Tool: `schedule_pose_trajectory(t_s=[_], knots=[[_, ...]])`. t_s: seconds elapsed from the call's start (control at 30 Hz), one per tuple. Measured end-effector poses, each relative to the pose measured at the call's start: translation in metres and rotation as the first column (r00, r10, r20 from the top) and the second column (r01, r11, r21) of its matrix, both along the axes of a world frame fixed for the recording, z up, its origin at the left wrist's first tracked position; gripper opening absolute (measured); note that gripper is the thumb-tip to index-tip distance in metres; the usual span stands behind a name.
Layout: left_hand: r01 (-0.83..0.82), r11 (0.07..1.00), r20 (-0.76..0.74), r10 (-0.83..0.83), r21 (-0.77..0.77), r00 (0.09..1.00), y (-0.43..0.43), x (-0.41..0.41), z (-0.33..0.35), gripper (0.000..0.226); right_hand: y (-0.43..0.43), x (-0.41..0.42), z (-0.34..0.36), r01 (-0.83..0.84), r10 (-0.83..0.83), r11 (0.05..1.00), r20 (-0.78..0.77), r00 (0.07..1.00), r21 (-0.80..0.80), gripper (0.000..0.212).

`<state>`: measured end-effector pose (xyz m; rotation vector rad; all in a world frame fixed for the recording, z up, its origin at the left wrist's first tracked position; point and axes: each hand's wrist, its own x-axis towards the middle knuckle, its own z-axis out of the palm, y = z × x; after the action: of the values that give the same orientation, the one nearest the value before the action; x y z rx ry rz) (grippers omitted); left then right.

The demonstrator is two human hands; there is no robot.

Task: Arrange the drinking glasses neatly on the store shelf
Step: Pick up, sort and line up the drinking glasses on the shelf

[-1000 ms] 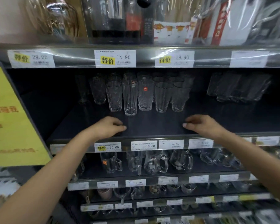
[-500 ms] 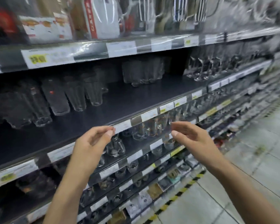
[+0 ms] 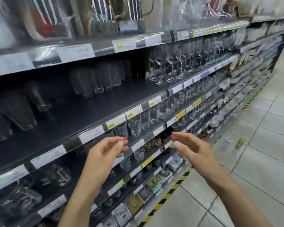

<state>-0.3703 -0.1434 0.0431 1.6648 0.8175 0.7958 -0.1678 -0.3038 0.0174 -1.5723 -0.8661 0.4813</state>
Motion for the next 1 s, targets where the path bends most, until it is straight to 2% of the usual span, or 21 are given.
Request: schedule_pose_trajectory(t_s=[0.17, 0.3, 0.43, 0.67, 0.77, 0.87, 1.0], knots=[[-0.095, 0.993, 0.005, 0.096, -0.063, 0.995, -0.012, 0.085, -0.002, 0.015, -0.001, 0.093, 0.001, -0.068, 0.067, 0.997, -0.017, 0.998, -0.034, 0.027], [-0.168, 0.98, 0.013, 0.17, -0.111, 0.985, -0.011, 0.139, 0.002, 0.014, 0.011, 0.156, 0.012, -0.145, 0.144, 0.988, -0.014, 0.989, -0.051, 0.036], [-0.232, 0.965, 0.003, 0.234, -0.12, 0.972, 0.001, 0.178, 0.006, 0.015, 0.036, 0.202, 0.02, -0.236, 0.235, 0.969, -0.014, 0.972, -0.07, 0.032], [-0.356, 0.929, 0.041, 0.362, -0.1, 0.931, 0.058, 0.226, 0.006, 0.012, 0.121, 0.254, 0.028, -0.334, 0.338, 0.939, 0.038, 0.94, -0.077, 0.023], [-0.415, 0.902, 0.073, 0.425, -0.12, 0.902, 0.095, 0.243, 0.007, 0.012, 0.173, 0.27, 0.036, -0.396, 0.414, 0.906, 0.117, 0.903, -0.151, 0.022], [-0.457, 0.876, 0.081, 0.472, -0.152, 0.878, 0.141, 0.262, 0.008, 0.025, 0.227, 0.284, 0.048, -0.425, 0.469, 0.876, 0.199, 0.86, -0.227, 0.027], [-0.541, 0.835, 0.021, 0.546, -0.1, 0.838, 0.208, 0.284, 0.009, 0.052, 0.305, 0.295, 0.054, -0.473, 0.549, 0.827, 0.253, 0.797, -0.304, 0.037]])
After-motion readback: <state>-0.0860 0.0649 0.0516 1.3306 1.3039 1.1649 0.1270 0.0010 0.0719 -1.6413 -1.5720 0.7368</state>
